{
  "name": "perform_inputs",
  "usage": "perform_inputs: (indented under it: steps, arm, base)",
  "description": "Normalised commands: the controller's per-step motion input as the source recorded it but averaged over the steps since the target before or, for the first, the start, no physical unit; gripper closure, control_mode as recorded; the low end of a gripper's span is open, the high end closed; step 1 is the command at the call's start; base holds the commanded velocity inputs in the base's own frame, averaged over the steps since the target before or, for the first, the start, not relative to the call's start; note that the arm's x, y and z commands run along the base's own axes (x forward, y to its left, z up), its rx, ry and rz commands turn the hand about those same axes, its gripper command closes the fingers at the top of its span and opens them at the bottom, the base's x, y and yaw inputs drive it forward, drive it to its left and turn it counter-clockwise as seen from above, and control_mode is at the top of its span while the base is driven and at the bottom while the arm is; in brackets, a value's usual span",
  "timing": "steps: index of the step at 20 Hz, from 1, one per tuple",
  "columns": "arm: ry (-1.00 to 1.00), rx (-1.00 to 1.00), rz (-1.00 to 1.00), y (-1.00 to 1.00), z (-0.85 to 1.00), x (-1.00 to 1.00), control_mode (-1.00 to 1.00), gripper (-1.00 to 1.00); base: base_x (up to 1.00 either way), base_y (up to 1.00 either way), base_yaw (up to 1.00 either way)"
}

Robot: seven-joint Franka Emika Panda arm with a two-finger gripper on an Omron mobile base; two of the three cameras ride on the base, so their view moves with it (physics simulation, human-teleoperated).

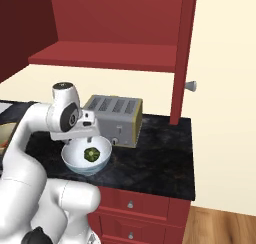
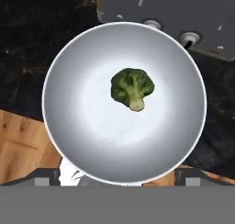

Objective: Pick both bowls and place them on the counter. Then place the hot dog in one bowl and place the broccoli in the other bowl.

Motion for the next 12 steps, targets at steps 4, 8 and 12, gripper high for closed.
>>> perform_inputs:
  steps: [4,8,12]
  arm:
    - [-0.03,0.00,-0.07,0.00,0.66,-0.44,-1.00,-1.00]
    - [-0.03,0.00,-0.08,-0.04,0.59,-0.52,-1.00,-1.00]
    - [-0.02,0.00,-0.08,-0.04,0.56,-0.58,-1.00,-1.00]
  base:
    - [0.00,0.00,0.00]
    - [0.00,0.00,0.00]
    - [0.00,0.00,0.00]
